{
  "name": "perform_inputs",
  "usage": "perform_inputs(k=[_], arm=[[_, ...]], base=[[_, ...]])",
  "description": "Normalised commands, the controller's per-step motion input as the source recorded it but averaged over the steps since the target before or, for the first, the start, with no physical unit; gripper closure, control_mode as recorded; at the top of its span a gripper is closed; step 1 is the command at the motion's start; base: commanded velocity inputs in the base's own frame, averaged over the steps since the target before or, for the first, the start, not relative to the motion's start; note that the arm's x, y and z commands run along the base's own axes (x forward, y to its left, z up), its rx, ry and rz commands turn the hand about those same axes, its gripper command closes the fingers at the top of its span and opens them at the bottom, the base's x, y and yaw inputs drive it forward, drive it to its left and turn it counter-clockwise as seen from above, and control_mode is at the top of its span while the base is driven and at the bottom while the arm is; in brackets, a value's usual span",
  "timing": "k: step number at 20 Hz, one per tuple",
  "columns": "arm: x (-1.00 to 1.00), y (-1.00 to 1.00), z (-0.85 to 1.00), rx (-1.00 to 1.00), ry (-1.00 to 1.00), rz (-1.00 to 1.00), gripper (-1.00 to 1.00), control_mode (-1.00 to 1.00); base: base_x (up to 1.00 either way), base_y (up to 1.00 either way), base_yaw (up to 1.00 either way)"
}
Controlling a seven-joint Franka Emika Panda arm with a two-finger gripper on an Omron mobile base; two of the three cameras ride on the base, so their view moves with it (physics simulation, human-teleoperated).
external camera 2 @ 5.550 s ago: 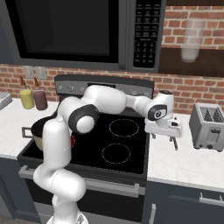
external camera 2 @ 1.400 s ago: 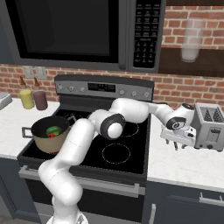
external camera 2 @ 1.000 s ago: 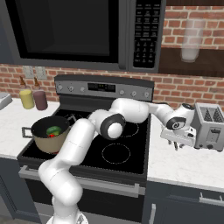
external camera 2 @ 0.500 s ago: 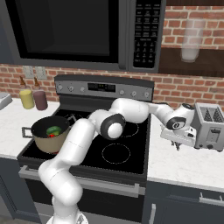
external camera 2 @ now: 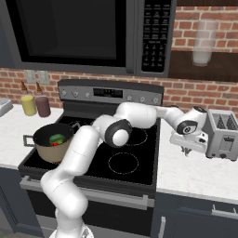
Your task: Put the tomato and broccoli in the pot. Retrieve the spatula and lightly stir the vegetables in the pot.
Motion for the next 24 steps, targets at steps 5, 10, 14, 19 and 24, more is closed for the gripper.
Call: perform_inputs(k=[5, 10, 14, 19, 24], arm=[[-0.37, 0.57, 0.56, -0.02, -0.16, 0.02, 1.00, -1.00], [-0.46, 0.47, 0.37, -0.08, -0.06, 0.09, 1.00, -1.00], [0.00, 0.05, 0.00, -0.03, 0.00, 0.03, 1.00, -1.00], [-0.24, 0.22, 0.13, -0.03, -0.03, 0.07, 1.00, -1.00], [-0.12, 0.57, 0.54, -0.07, -0.14, 0.28, 1.00, -1.00]], base=[[0.00, 0.00, 0.00], [0.00, 0.00, 0.00], [0.00, 0.00, 0.00], [0.00, 0.00, 0.00], [0.00, 0.00, 0.00]])
